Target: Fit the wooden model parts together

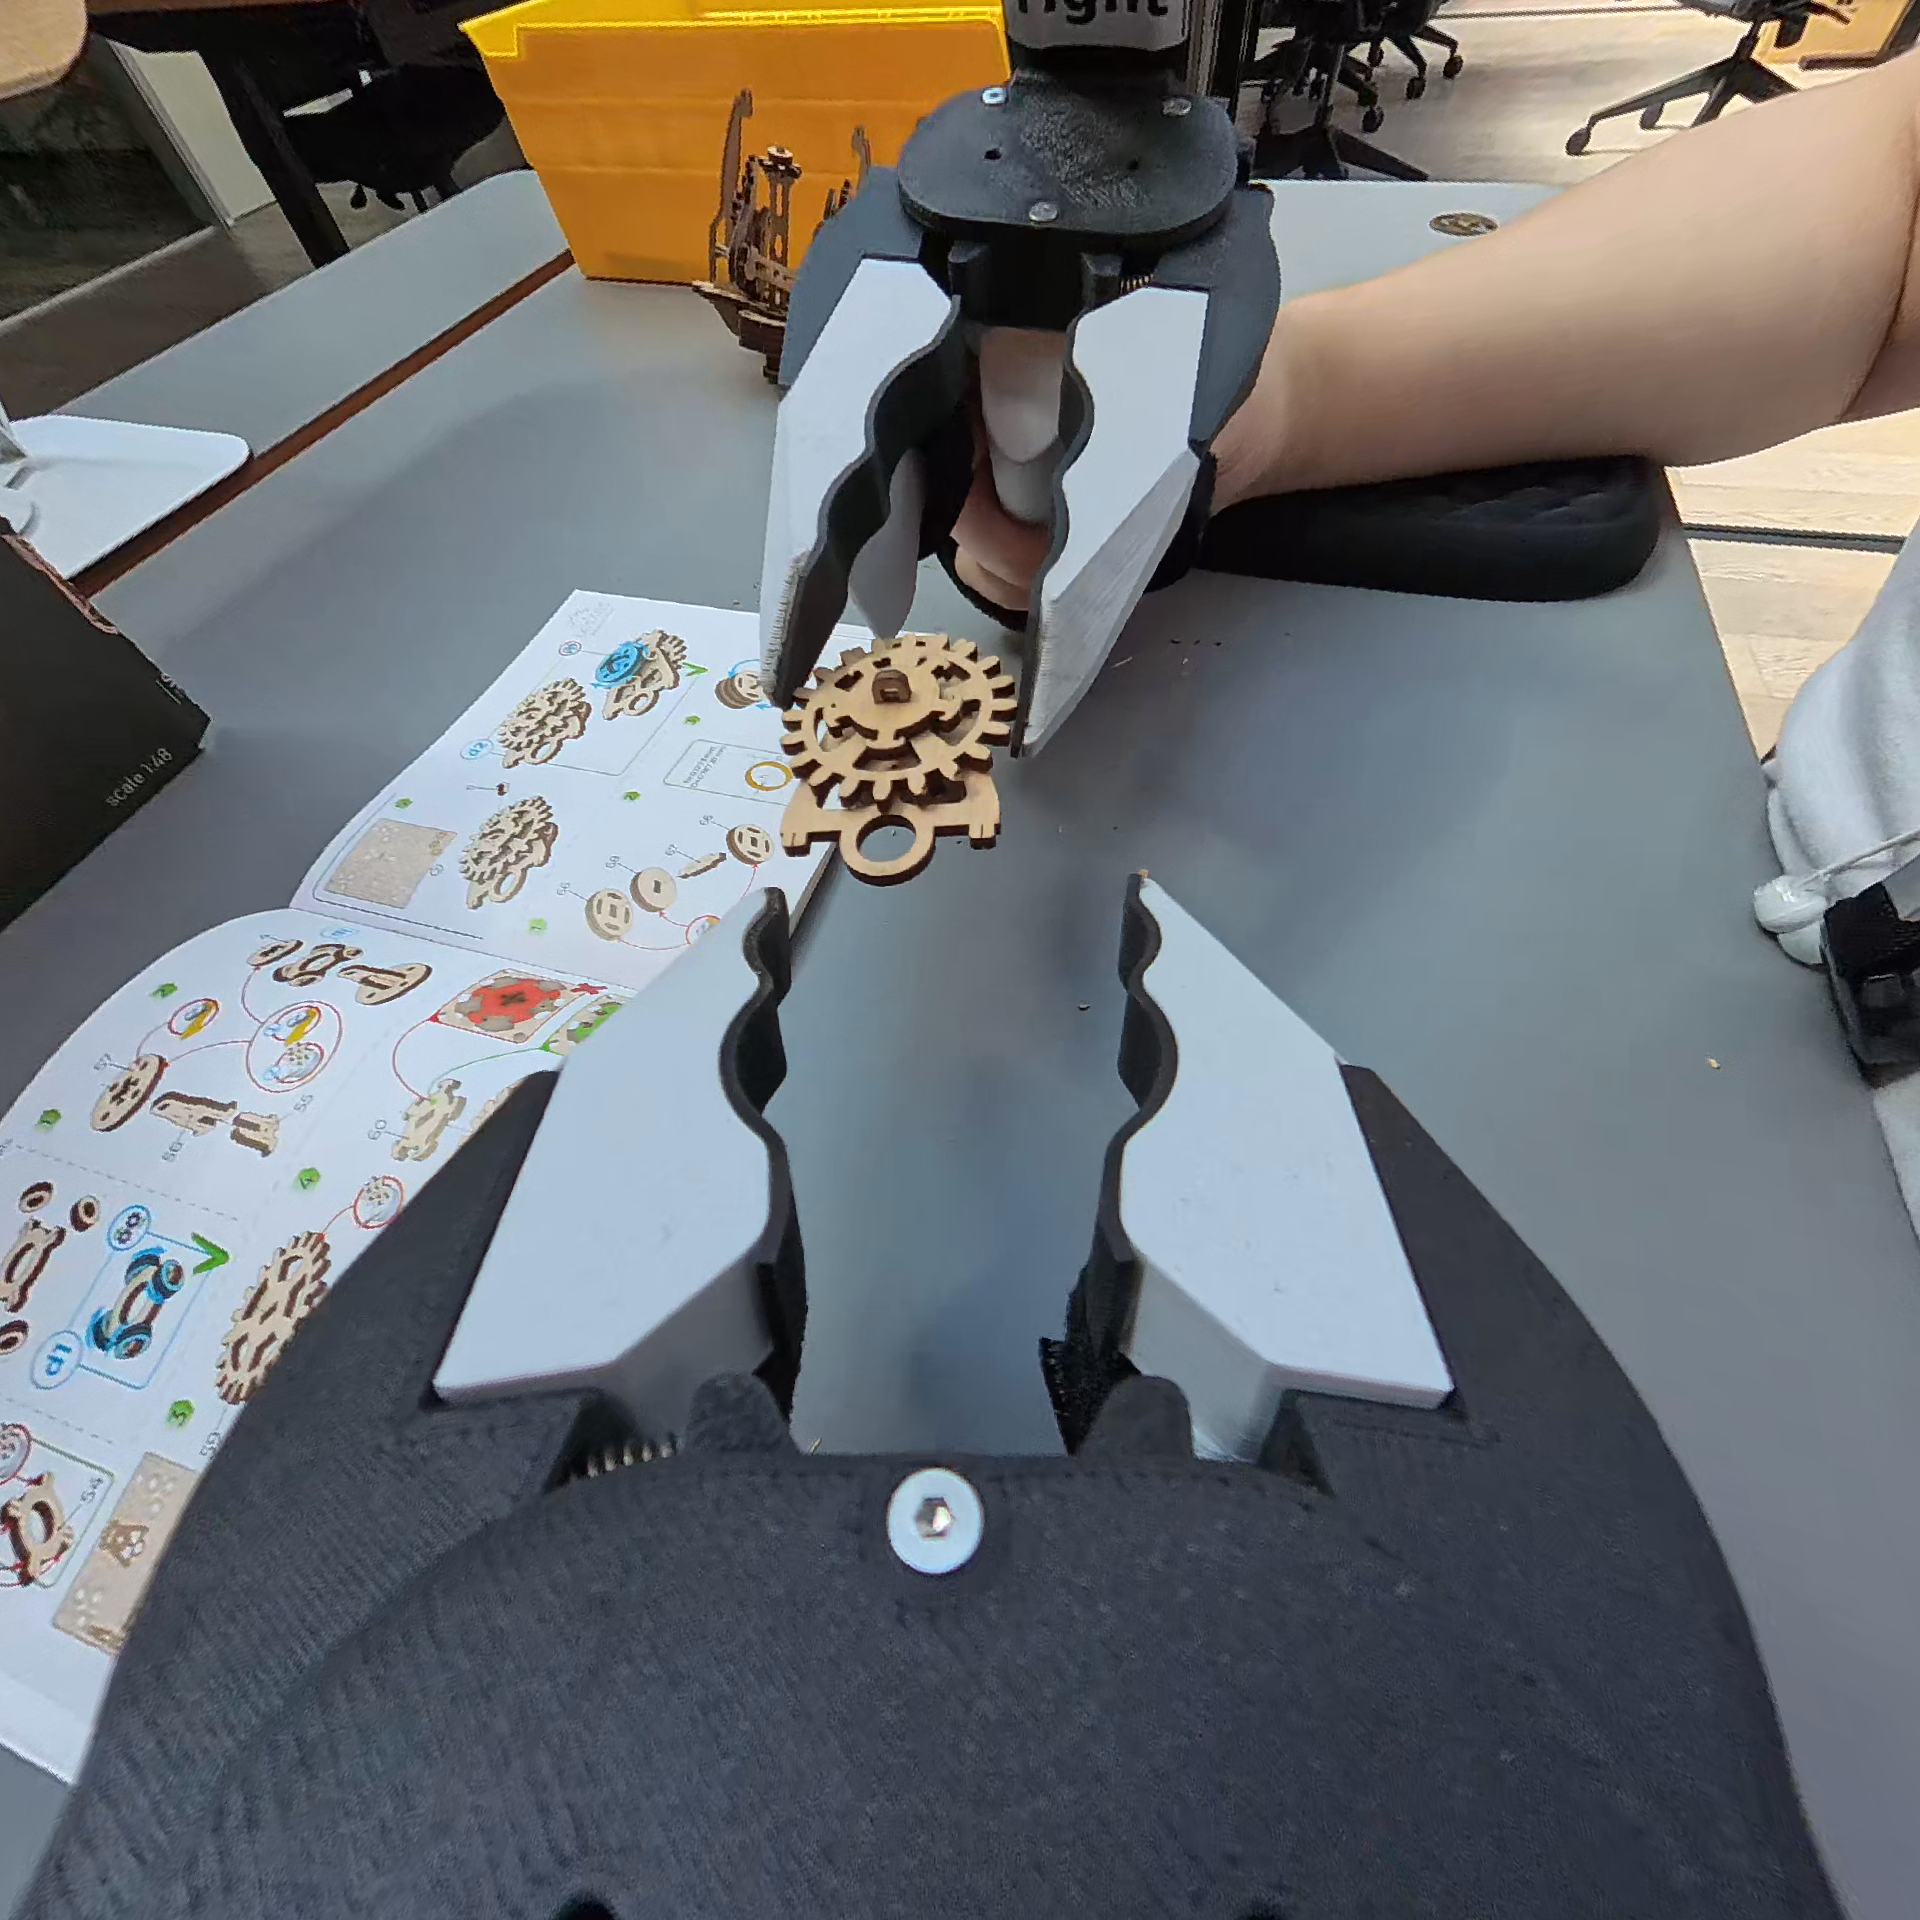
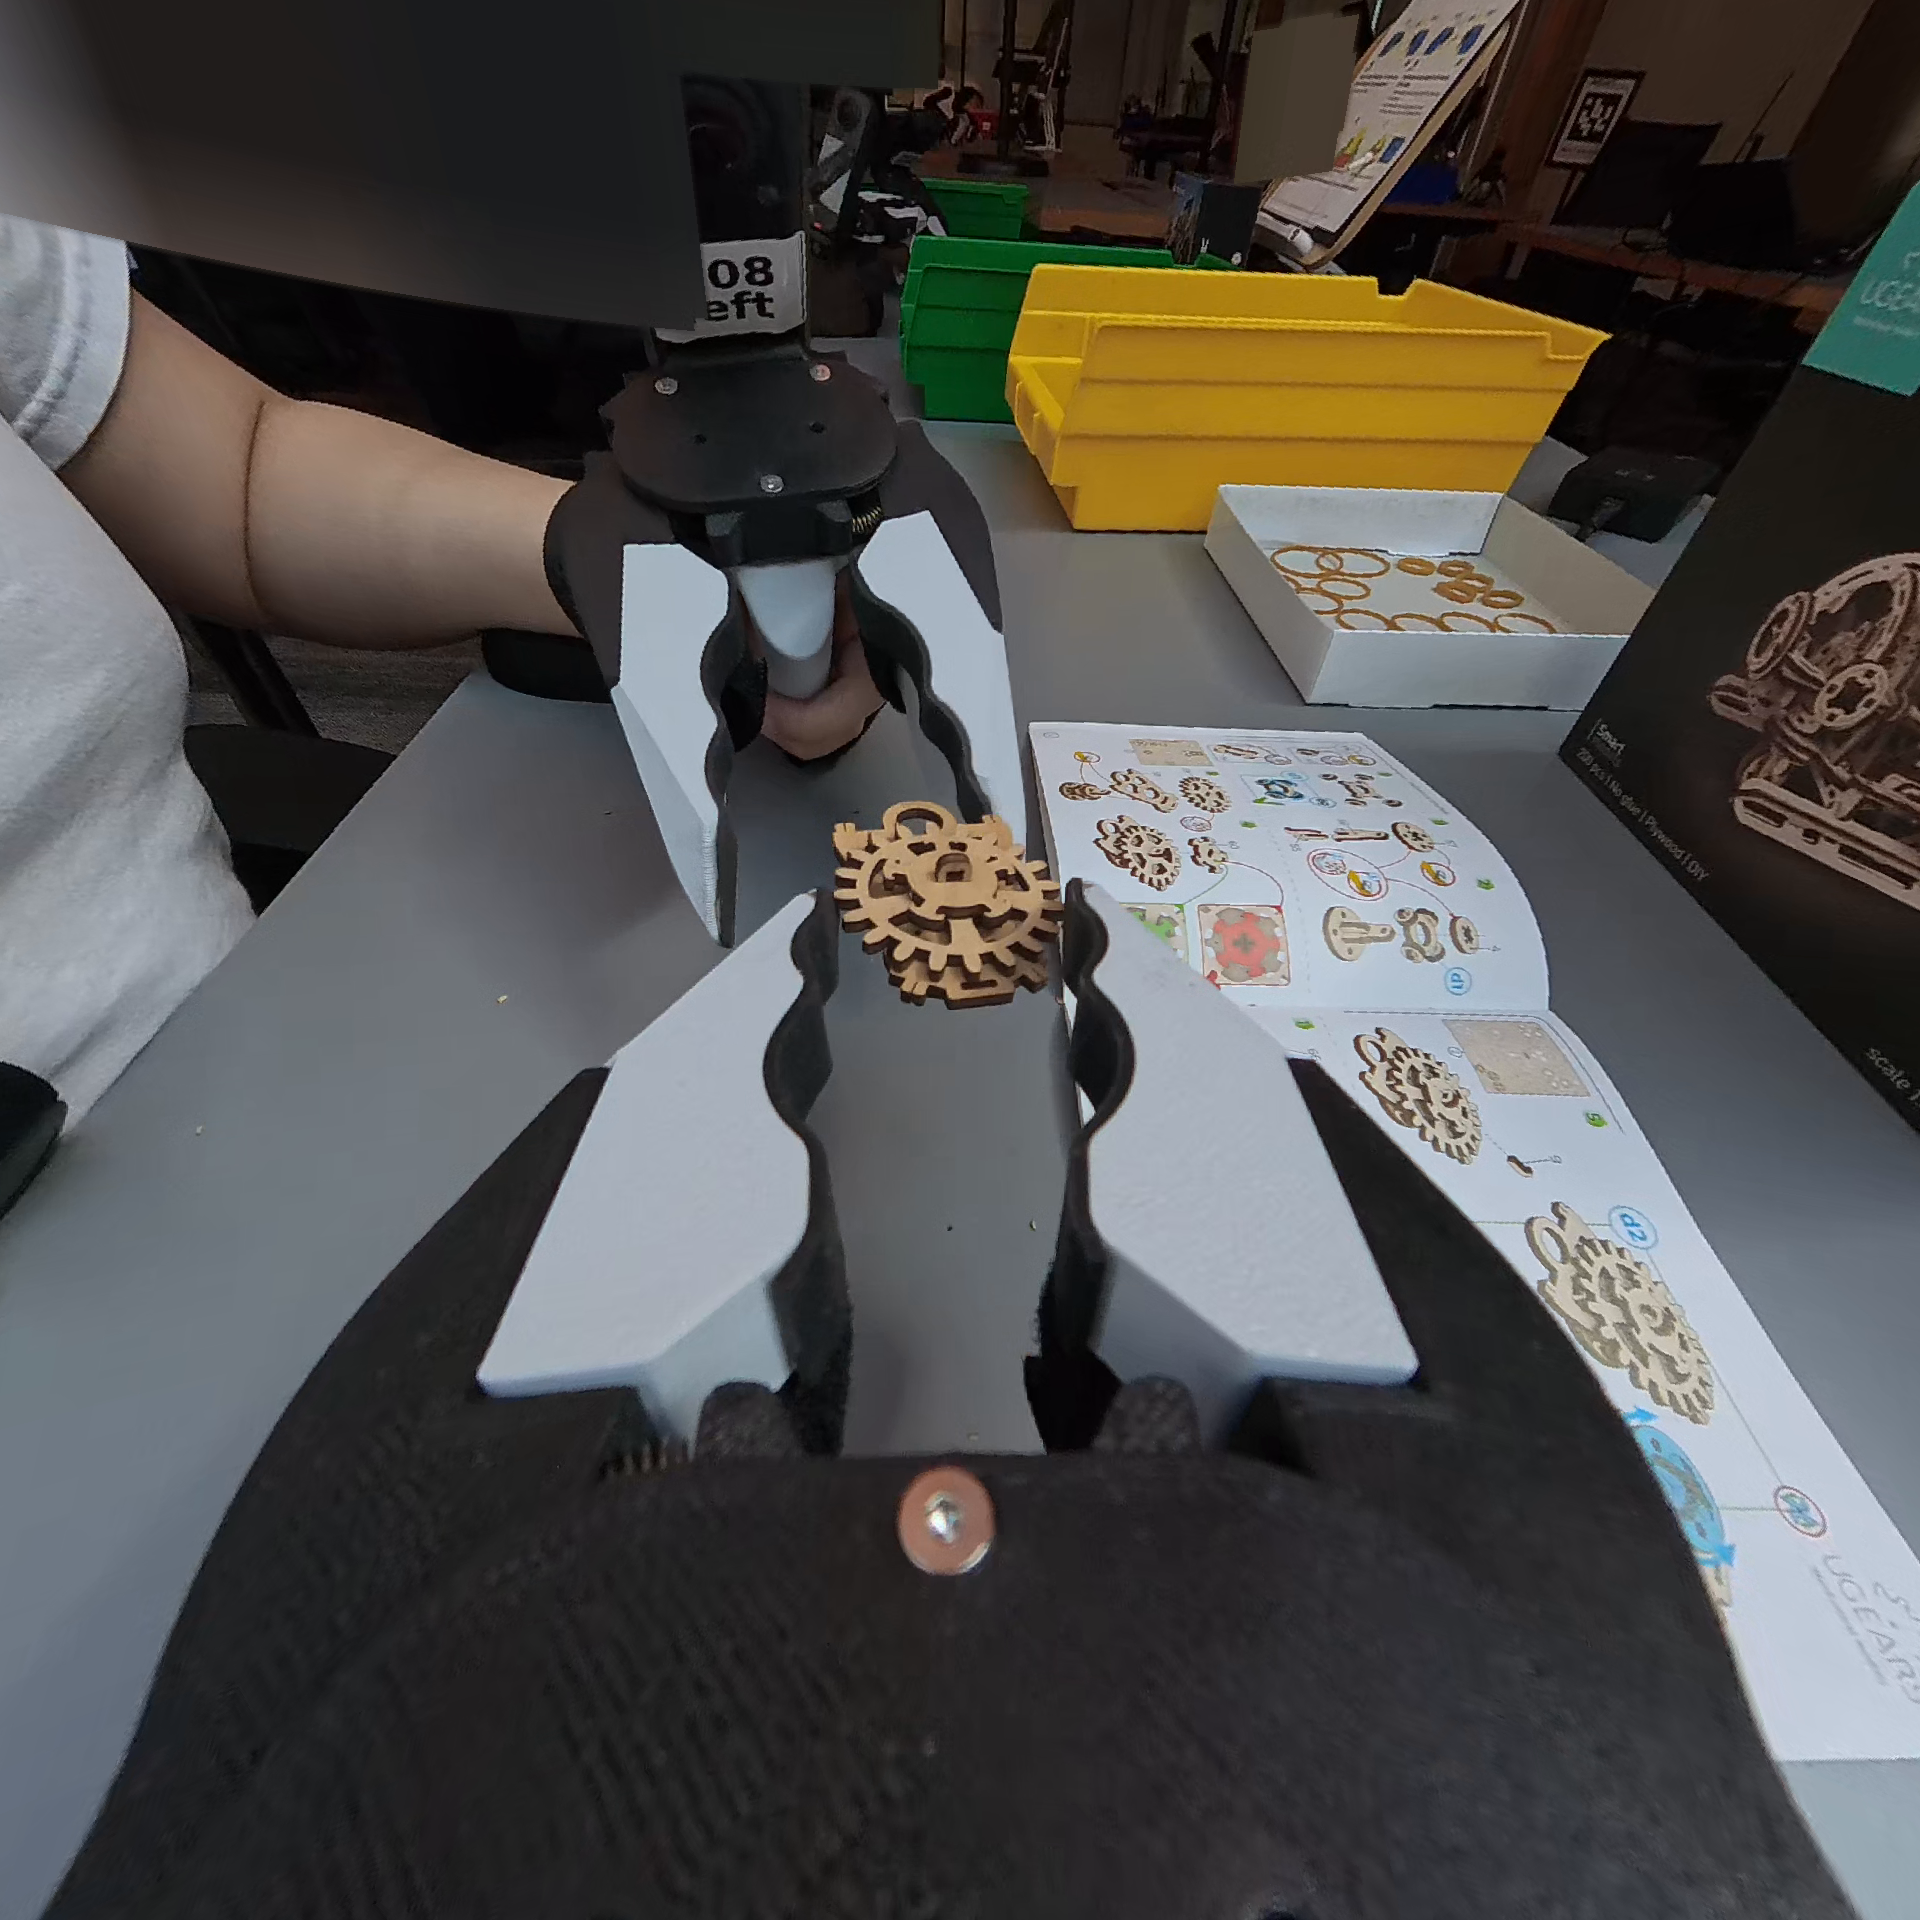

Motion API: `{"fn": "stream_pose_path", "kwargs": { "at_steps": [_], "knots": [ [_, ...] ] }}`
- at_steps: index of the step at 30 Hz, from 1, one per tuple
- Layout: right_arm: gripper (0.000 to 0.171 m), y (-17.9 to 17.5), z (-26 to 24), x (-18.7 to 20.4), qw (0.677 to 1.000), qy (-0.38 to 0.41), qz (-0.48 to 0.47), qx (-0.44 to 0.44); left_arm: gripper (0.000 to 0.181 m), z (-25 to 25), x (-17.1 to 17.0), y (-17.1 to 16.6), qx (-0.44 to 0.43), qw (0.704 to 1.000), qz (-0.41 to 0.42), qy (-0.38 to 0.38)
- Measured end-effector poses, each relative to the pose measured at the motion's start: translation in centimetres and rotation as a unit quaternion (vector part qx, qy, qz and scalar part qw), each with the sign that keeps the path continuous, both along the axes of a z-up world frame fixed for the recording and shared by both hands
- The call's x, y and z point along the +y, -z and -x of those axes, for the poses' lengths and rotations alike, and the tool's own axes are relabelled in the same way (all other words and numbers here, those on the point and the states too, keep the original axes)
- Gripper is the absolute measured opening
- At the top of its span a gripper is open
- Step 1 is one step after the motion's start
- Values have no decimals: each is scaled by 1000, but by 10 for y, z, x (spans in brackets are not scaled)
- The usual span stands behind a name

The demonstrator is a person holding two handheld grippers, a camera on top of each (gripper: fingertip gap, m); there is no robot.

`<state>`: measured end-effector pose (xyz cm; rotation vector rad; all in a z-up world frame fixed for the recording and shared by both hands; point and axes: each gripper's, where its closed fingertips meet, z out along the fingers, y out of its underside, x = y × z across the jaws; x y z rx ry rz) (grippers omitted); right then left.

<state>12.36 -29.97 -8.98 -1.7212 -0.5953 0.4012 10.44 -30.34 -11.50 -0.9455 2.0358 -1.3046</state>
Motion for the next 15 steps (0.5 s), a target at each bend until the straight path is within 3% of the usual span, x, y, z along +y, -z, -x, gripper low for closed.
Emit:
{"fn": "stream_pose_path", "kwargs": {
  "at_steps": [6,15],
  "knots": [
    [42,2,4,-2,1000,-4,-3,-15,66,-5,5,-3,-1,1000,17,-18],
    [42,7,12,-3,999,-20,-7,-44,56,-6,4,-4,-2,1000,17,-17]
  ]
}}
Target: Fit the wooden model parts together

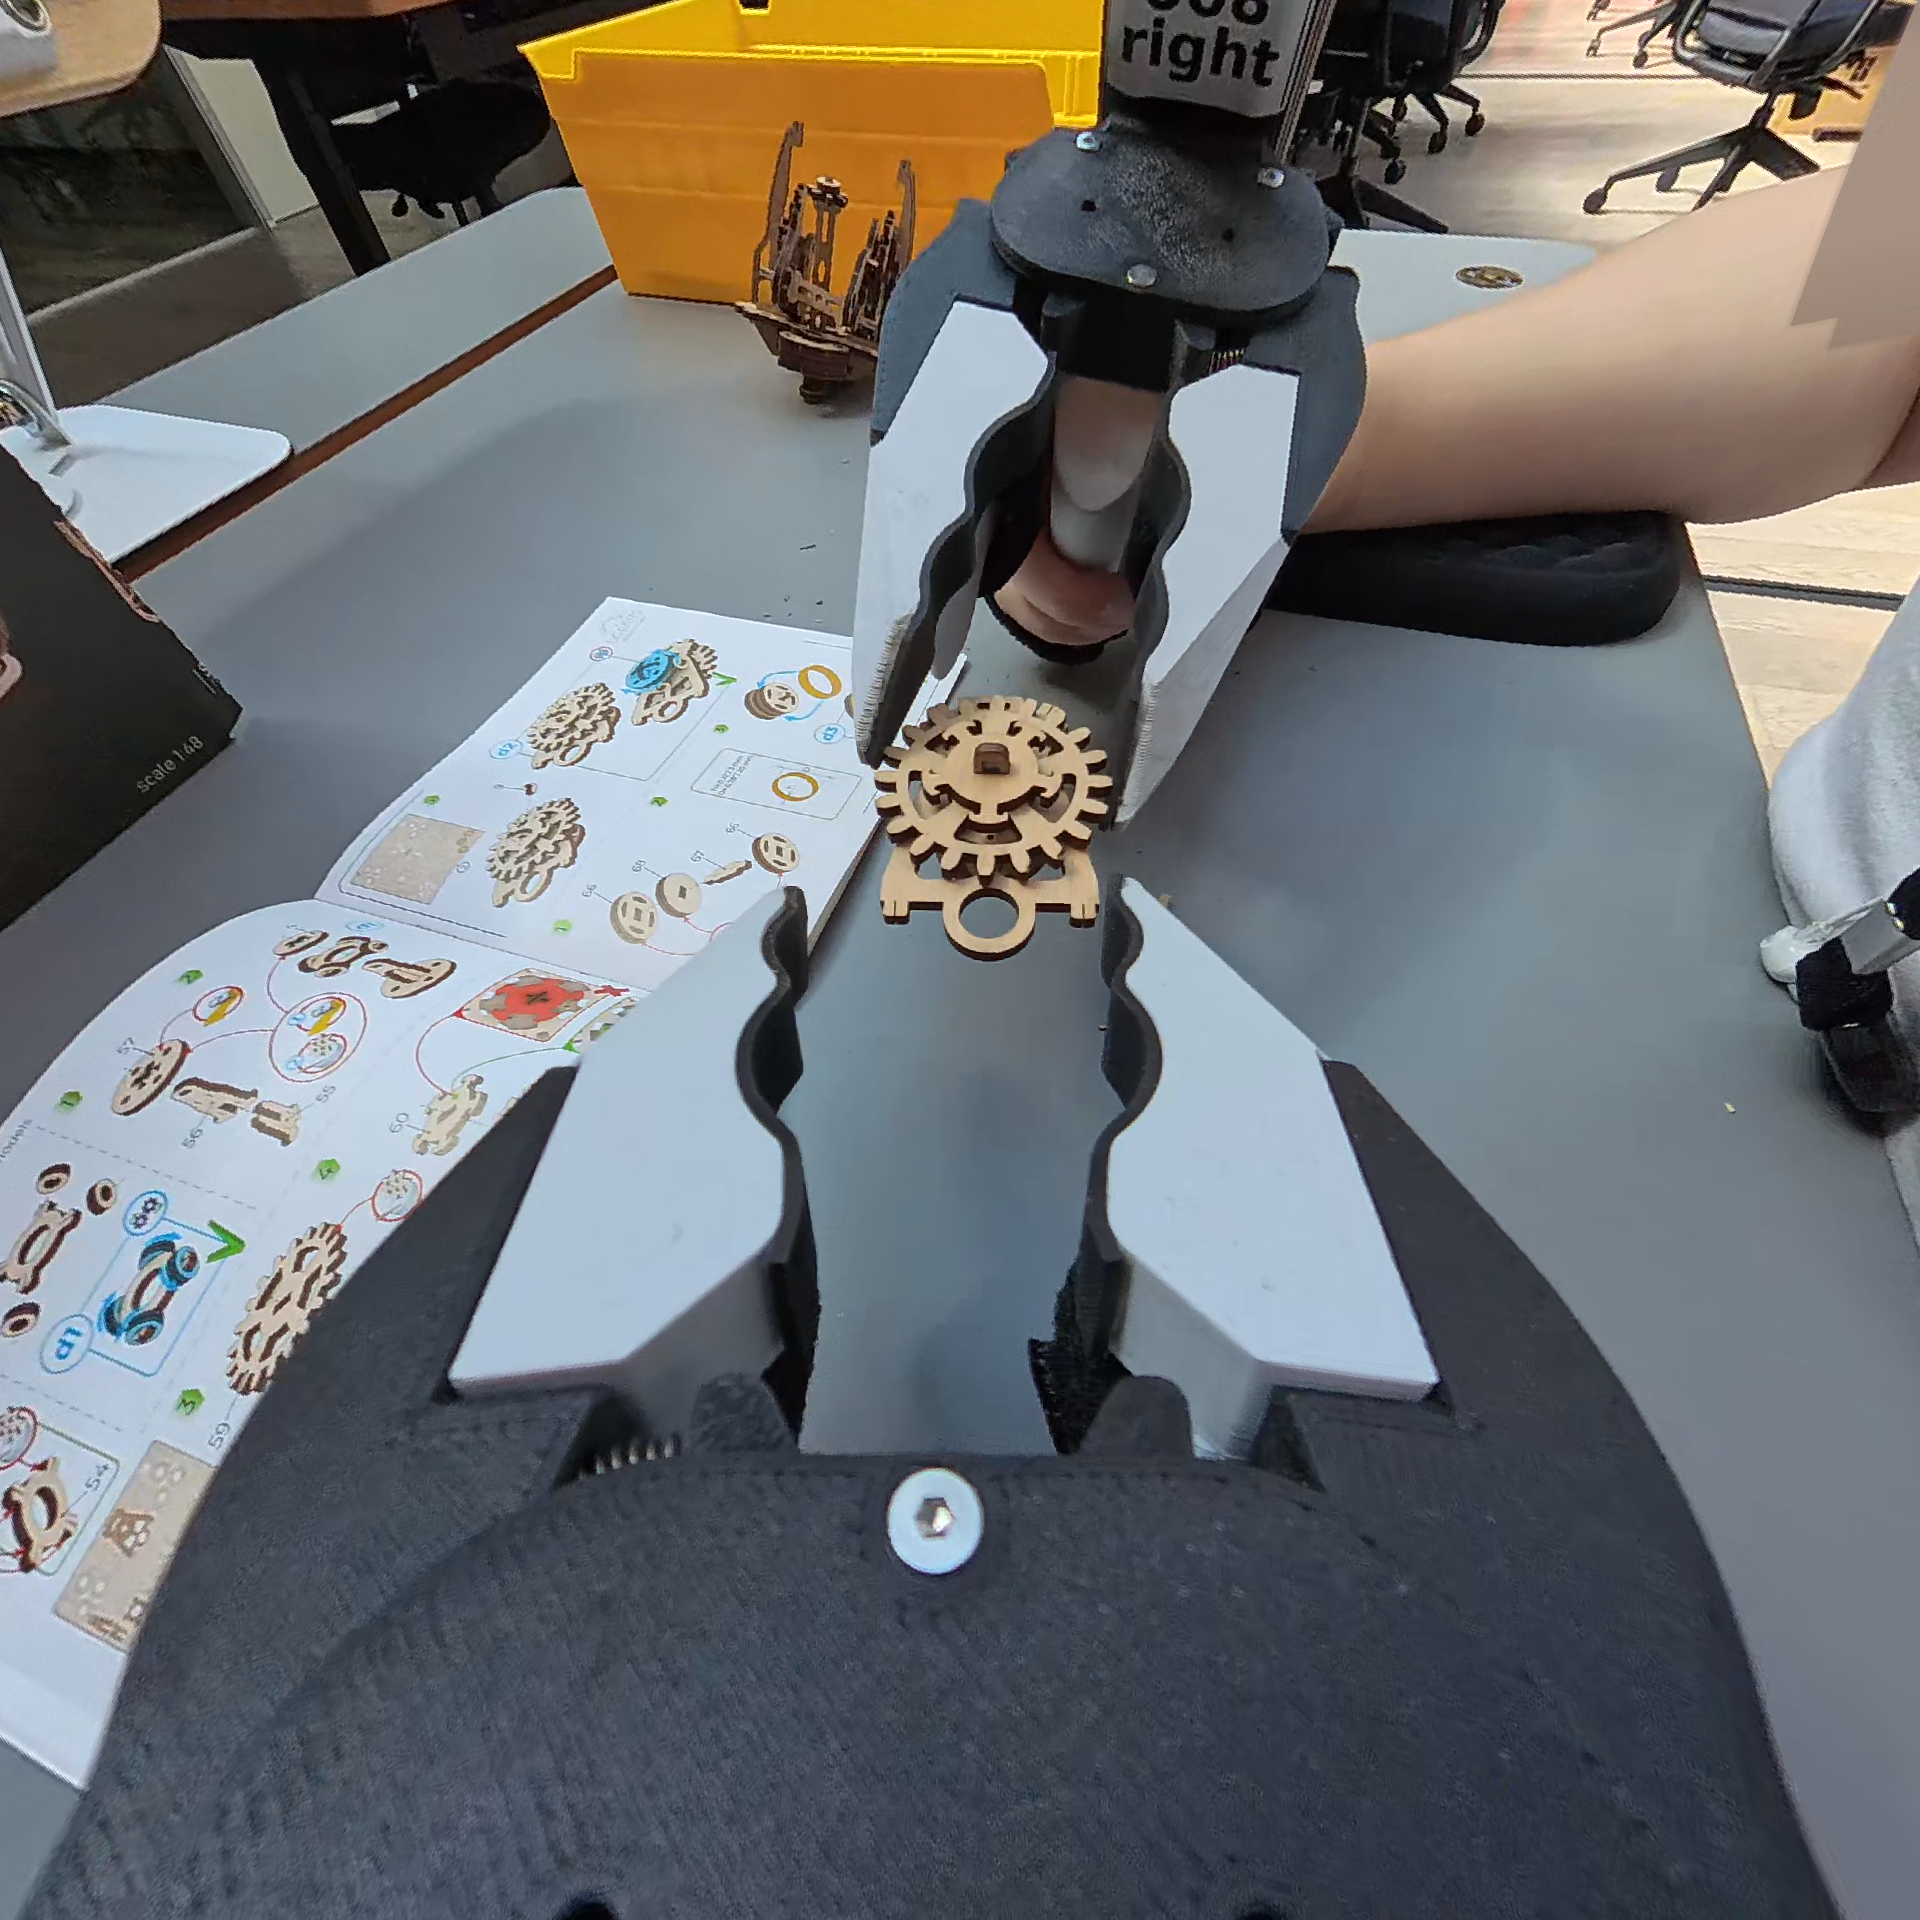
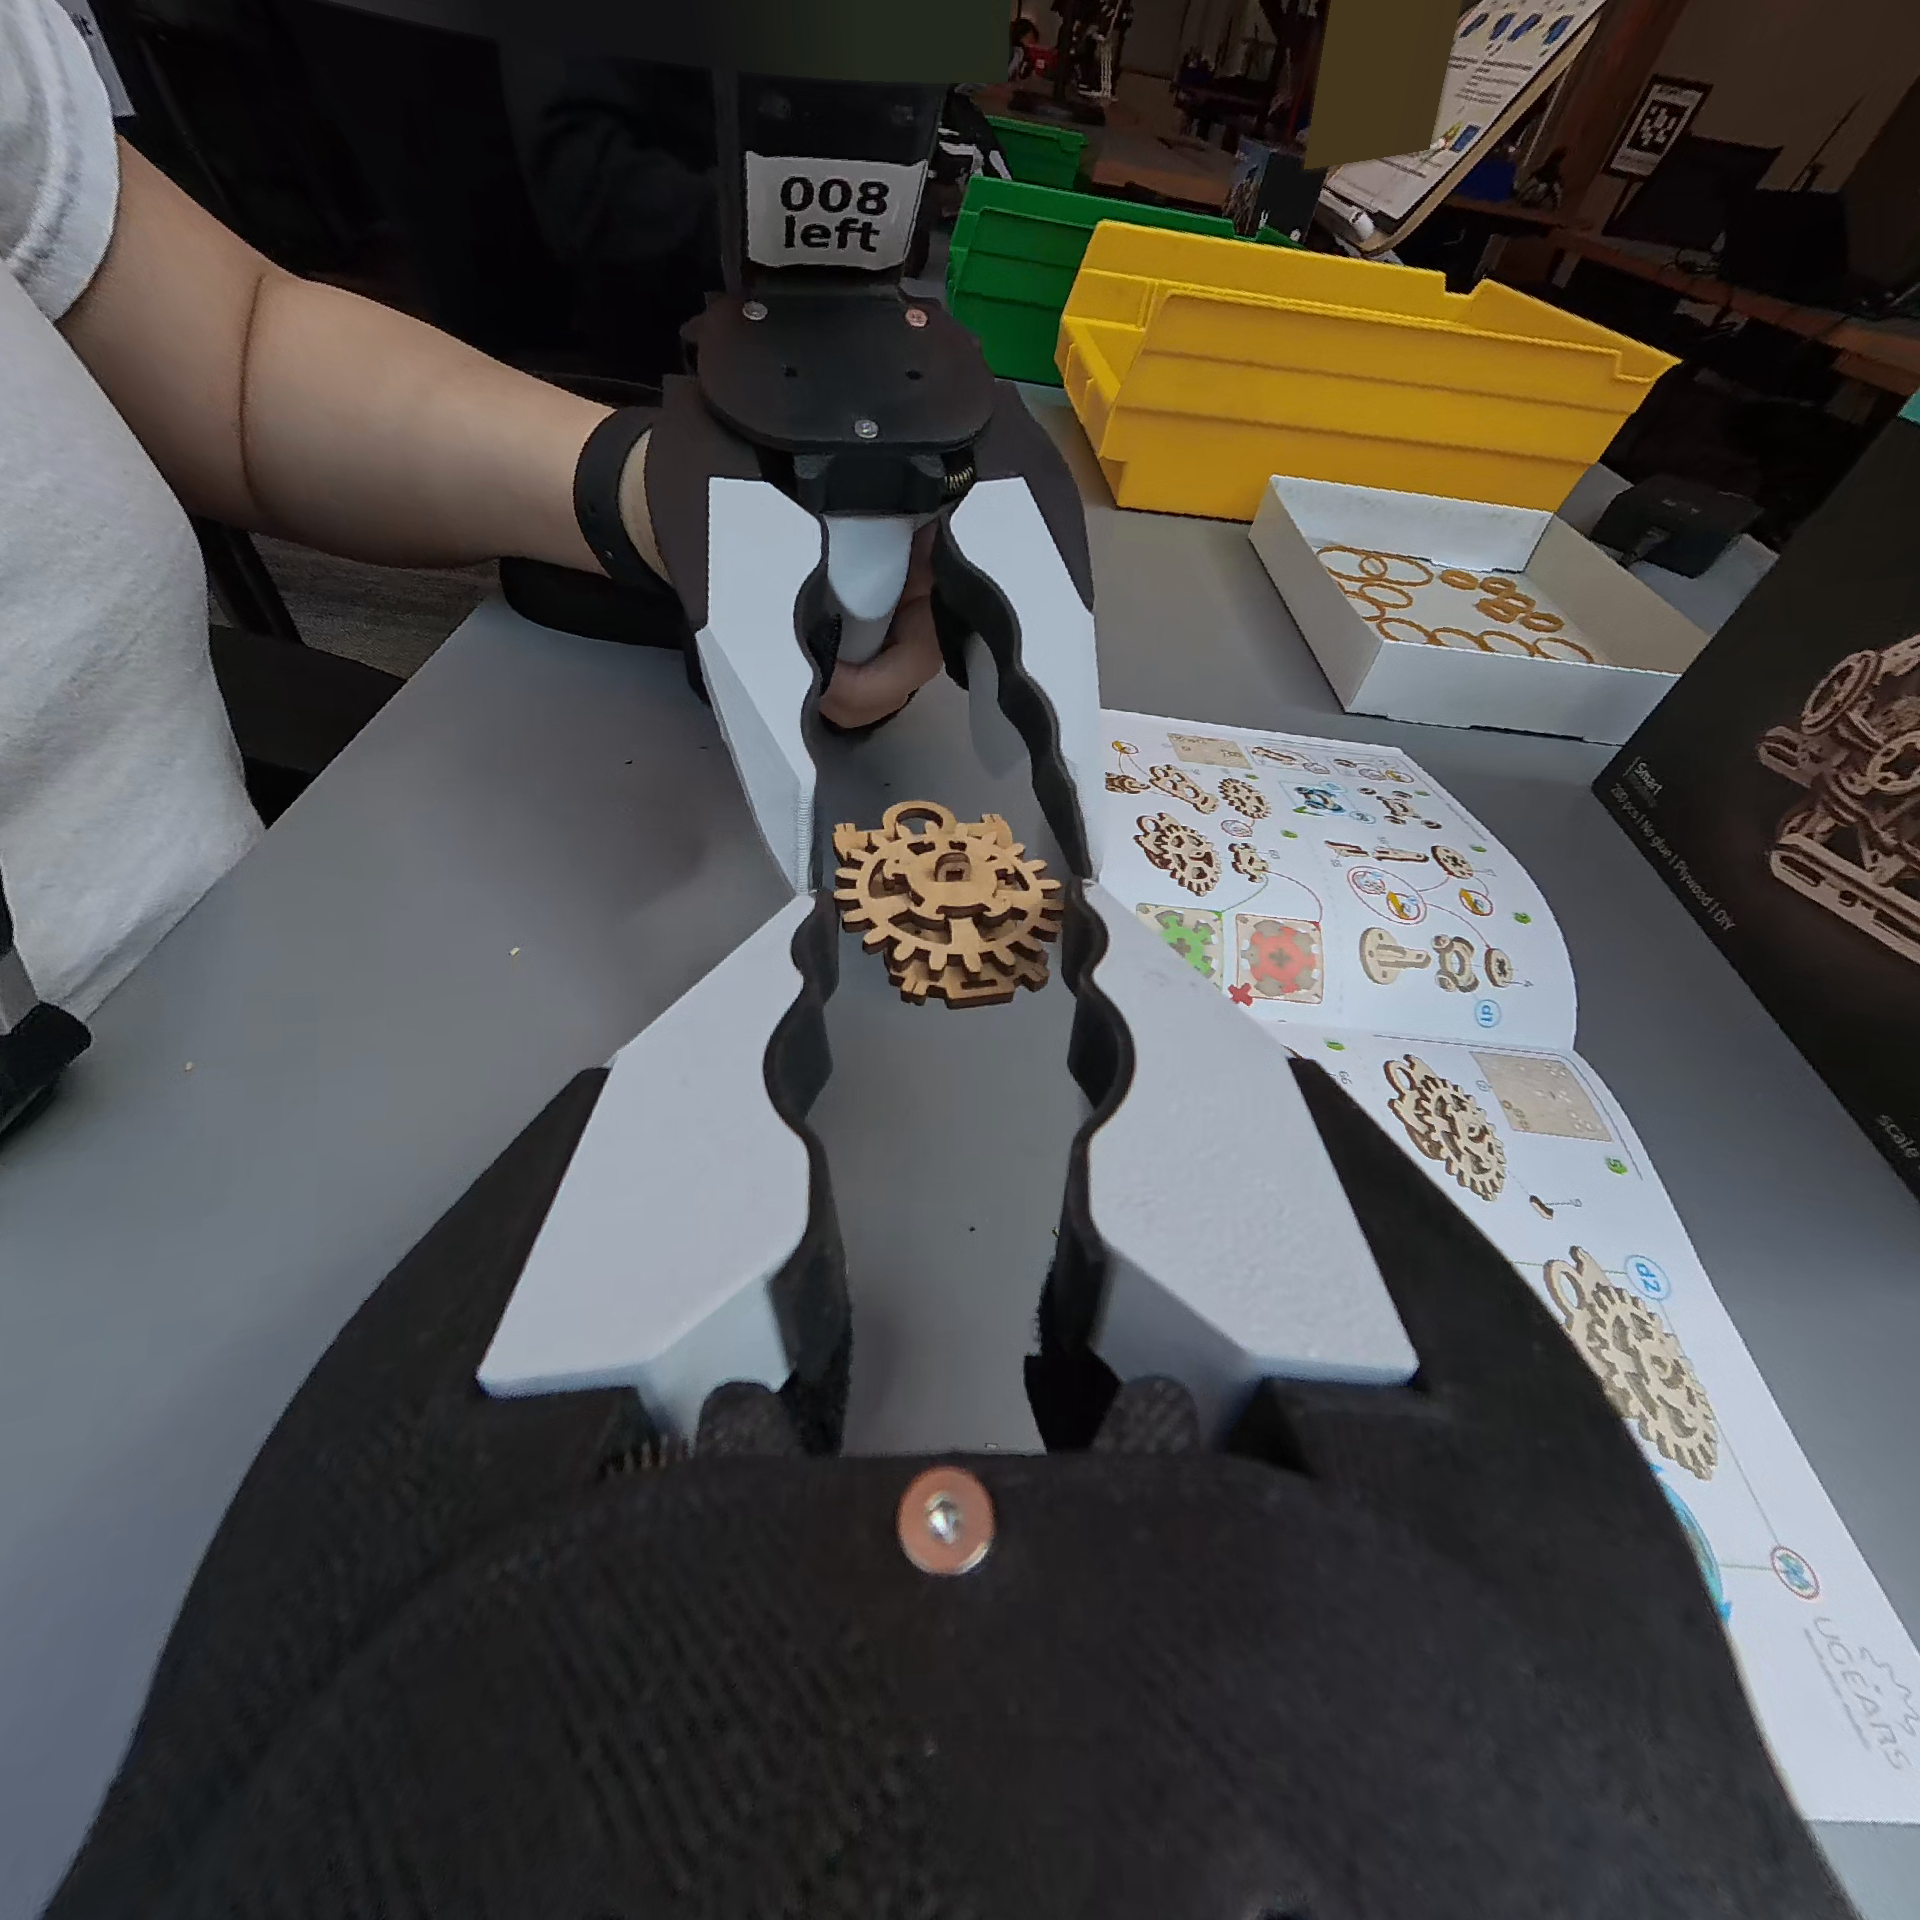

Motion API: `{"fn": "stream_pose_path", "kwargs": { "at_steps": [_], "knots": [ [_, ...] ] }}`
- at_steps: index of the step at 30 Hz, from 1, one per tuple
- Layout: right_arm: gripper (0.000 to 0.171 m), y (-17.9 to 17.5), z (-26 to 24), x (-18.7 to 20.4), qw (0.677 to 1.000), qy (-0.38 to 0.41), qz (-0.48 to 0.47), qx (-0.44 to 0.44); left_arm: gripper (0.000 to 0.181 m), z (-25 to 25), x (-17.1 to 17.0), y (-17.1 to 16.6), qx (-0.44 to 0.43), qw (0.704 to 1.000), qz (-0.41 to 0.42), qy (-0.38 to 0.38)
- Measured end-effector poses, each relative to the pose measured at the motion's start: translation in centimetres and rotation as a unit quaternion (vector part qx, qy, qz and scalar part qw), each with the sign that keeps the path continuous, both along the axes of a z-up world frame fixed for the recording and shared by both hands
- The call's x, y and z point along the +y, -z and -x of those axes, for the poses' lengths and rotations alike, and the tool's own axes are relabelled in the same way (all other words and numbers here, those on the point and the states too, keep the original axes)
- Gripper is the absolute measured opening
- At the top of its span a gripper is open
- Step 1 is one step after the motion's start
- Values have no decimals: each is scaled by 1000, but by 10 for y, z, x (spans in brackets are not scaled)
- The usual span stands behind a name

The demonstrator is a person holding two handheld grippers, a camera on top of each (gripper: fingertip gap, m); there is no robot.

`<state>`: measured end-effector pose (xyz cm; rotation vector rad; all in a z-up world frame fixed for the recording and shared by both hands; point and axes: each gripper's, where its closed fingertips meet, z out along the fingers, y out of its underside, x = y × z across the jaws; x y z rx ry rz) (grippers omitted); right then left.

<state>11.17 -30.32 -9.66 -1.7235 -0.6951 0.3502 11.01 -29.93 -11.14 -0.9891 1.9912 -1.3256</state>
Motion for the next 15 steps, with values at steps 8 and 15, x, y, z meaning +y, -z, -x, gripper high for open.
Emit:
{"fn": "stream_pose_path", "kwargs": {
  "at_steps": [8,15],
  "knots": [
    [43,4,4,0,1000,-13,6,-8,49,4,-9,5,3,999,-20,24],
    [42,13,5,1,999,-12,21,-31,41,5,-8,11,5,998,-51,28]
  ]
}}
